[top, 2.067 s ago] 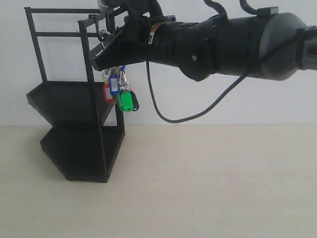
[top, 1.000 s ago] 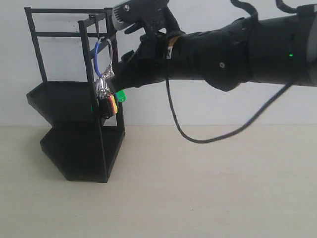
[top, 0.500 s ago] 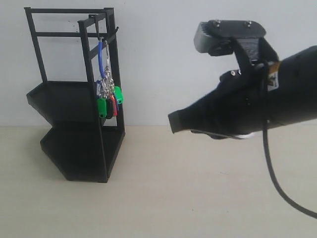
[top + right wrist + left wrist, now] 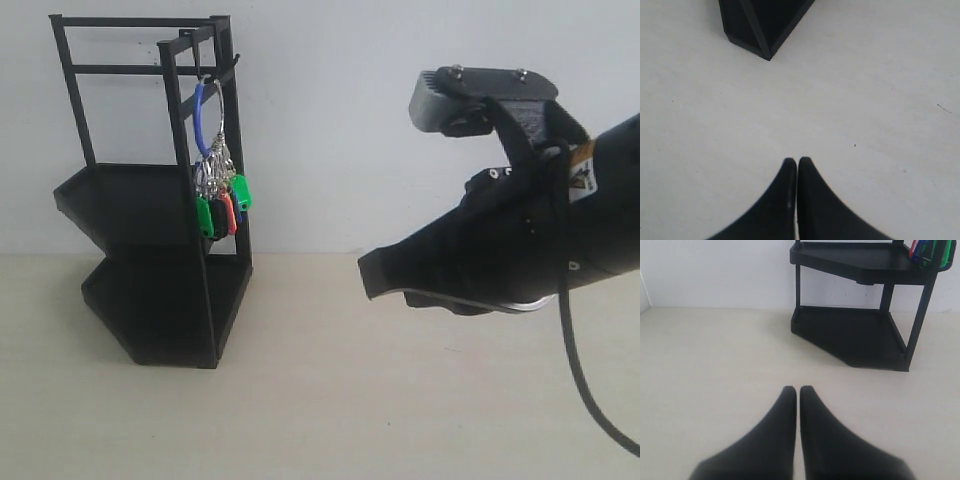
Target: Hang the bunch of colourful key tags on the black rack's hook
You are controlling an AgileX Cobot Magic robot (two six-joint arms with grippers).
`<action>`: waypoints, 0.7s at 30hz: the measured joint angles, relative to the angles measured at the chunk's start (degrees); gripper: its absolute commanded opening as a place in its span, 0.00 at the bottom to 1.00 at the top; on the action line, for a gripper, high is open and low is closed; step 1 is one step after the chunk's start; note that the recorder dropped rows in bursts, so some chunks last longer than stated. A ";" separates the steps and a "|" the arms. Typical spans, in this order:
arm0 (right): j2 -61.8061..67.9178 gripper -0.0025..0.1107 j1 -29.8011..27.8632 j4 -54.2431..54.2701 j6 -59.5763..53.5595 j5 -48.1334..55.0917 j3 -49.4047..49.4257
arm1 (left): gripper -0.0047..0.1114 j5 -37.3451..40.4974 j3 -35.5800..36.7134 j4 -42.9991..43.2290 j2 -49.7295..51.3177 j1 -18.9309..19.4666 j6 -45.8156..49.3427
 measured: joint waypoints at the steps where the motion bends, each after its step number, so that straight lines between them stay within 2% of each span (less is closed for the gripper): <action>1: -0.12 0.02 0.09 0.00 0.04 0.24 0.00 | 0.08 0.00 0.00 0.00 0.00 0.00 0.00; 10: -0.12 0.02 0.09 0.00 0.18 0.56 2.02 | 0.08 0.00 0.00 0.00 0.00 0.00 0.00; 15: -0.20 0.02 0.09 -0.66 0.18 -0.70 9.38 | 0.08 0.00 0.00 0.00 0.00 0.00 0.00; 21: -0.90 0.02 0.09 -0.95 0.18 -8.26 20.47 | 0.08 0.00 0.00 0.00 0.00 0.00 0.00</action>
